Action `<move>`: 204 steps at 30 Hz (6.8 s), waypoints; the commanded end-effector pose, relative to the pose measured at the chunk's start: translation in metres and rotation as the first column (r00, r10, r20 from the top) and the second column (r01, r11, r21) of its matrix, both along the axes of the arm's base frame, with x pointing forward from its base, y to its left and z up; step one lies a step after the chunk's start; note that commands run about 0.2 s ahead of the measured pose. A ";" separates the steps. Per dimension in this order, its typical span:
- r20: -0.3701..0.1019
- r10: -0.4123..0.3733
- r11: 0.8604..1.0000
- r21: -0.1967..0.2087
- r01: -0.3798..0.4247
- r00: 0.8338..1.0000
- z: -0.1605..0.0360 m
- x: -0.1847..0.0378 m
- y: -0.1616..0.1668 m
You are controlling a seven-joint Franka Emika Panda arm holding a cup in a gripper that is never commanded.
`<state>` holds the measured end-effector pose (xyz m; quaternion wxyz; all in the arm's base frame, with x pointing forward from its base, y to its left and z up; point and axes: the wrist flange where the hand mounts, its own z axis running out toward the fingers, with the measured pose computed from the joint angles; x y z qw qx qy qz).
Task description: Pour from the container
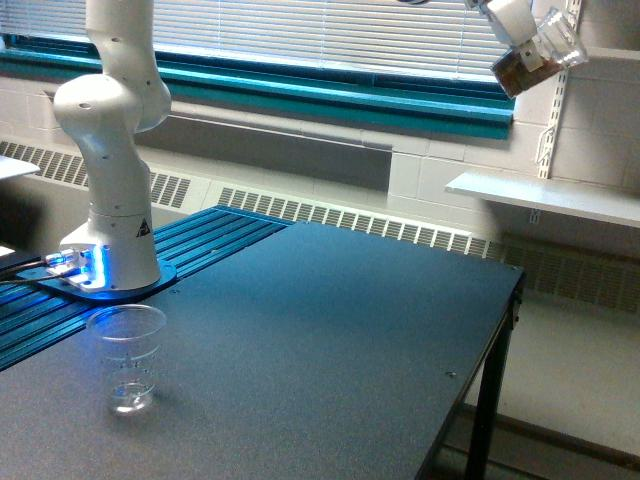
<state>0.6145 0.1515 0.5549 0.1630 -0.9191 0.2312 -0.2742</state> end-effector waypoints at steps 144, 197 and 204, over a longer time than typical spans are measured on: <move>-0.501 -0.714 0.634 -0.169 0.755 0.488 -0.270 -0.395 -0.405; -0.579 -0.666 0.695 -0.251 0.674 0.471 -0.282 -0.352 -0.409; -0.592 -0.655 0.703 -0.251 0.666 0.469 -0.285 -0.352 -0.405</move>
